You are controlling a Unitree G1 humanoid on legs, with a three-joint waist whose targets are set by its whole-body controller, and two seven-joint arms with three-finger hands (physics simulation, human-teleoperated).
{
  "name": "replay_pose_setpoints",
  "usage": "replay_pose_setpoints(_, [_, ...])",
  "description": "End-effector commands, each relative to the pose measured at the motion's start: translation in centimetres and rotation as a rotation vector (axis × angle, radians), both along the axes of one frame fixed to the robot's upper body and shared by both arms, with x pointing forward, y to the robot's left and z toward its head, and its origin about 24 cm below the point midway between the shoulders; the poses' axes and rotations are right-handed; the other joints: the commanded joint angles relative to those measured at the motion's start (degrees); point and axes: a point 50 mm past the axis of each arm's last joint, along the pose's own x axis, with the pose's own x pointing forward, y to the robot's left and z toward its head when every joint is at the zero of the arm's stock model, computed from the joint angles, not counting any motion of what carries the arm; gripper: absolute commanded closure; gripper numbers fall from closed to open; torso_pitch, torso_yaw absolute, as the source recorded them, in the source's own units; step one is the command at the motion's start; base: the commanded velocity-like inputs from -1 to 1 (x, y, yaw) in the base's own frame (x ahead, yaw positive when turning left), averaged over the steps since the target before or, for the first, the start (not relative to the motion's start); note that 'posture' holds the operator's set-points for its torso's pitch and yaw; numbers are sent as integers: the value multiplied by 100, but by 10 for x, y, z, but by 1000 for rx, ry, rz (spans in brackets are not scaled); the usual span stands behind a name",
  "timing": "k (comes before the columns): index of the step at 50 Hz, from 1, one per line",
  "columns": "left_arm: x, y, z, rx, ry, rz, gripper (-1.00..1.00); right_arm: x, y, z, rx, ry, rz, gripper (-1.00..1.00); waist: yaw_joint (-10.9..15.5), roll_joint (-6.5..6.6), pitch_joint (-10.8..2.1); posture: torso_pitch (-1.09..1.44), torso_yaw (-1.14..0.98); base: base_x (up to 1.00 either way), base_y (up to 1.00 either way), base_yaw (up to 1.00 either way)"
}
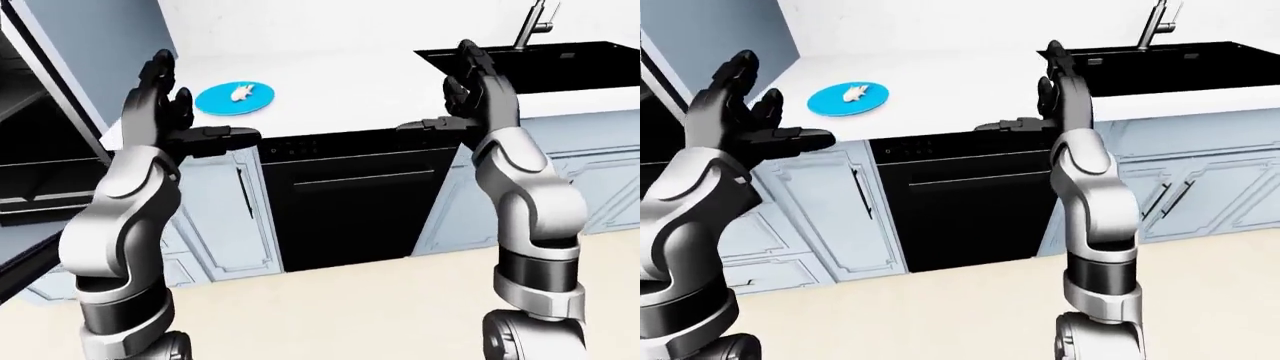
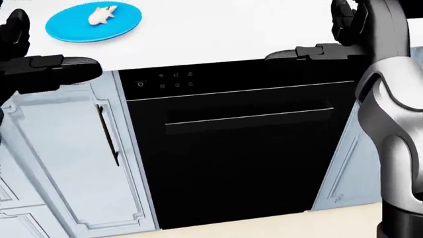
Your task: Place the fish on the top rack of the oven.
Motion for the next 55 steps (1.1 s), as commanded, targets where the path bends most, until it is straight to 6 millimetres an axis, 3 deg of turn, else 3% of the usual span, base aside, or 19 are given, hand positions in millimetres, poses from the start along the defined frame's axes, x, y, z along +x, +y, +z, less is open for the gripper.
replay_pose_setpoints(1, [-4,-3,18,10,-94,-18,-100,-6,-2,23,-7,-111,-13,-100,-18,9,-95,0,0,27,0,0])
replay_pose_setpoints(4, [-5,-3,18,9,-94,-17,-100,-6,-1,22,-10,-107,-11,-100,32,-250,-103,0,0,26,0,0])
replay_pose_setpoints(6, [-5,-2,18,8,-95,-16,-100,-6,-1,23,-10,-106,-9,-100,43,-617,-205,0,0,26,0,0])
replay_pose_setpoints(7, [-5,-2,18,8,-95,-17,-100,-7,-1,23,-10,-105,-9,-100,-21,-385,-149,0,0,26,0,0])
replay_pose_setpoints(9, [-6,-3,19,9,-97,-18,-100,-7,-1,22,-11,-106,-9,-100,-21,-480,-128,0,0,26,1,0])
replay_pose_setpoints(17, [-5,-2,18,8,-96,-20,-100,-8,0,22,-11,-104,-9,-100,-89,-125,-99,0,0,26,8,0])
replay_pose_setpoints(21, [-7,-3,19,9,-98,-20,-100,-7,0,22,-10,-104,-8,-100,-138,335,-259,0,0,23,18,0])
replay_pose_setpoints(22, [-6,-3,18,8,-97,-20,-100,-7,0,21,-10,-103,-7,-100,-119,208,-249,0,0,23,20,0])
replay_pose_setpoints(24, [-6,-2,18,7,-96,-20,-100,-8,0,22,-10,-103,-7,-100,-103,294,-113,0,0,23,19,0])
replay_pose_setpoints(32, [-7,-2,18,5,-97,-20,-100,-8,1,22,-13,-102,-2,-100,1,-141,-109,0,0,22,19,0])
replay_pose_setpoints(35, [-7,-2,19,6,-97,-20,-100,-8,1,21,-15,-102,0,-100,34,-559,-204,0,0,18,21,0])
replay_pose_setpoints(36, [-8,-2,20,6,-97,-19,-100,-8,1,22,-15,-102,-1,-100,-19,-341,-166,0,0,16,26,0])
replay_pose_setpoints(37, [-8,-2,21,5,-98,-19,-100,-9,1,23,-14,-103,-1,-100,2,-478,-152,0,0,16,29,0])
replay_pose_setpoints(40, [-8,-2,21,5,-99,-19,-100,-9,1,25,-12,-106,-1,-100,-57,-468,-226,0,0,16,32,0])
replay_pose_setpoints(45, [-7,-2,19,7,-98,-19,-100,-9,1,24,-13,-106,0,-100,-95,-244,-139,0,0,16,35,0])
replay_pose_setpoints(48, [-7,-1,20,5,-99,-17,-100,-9,2,24,-13,-104,1,-100,-129,38,-172,0,0,15,38,0])
replay_pose_setpoints(50, [-8,-2,20,6,-98,-18,-100,-10,1,25,-13,-106,0,-100,-156,430,-275,0,0,15,38,0])
replay_pose_setpoints(51, [-8,-2,20,6,-98,-19,-100,-11,1,25,-13,-106,0,-100,-135,279,-290,0,0,15,38,0])
replay_pose_setpoints(55, [-8,-1,20,5,-99,-18,-100,-10,2,24,-14,-107,2,-100,-74,166,-182,0,0,15,38,0])
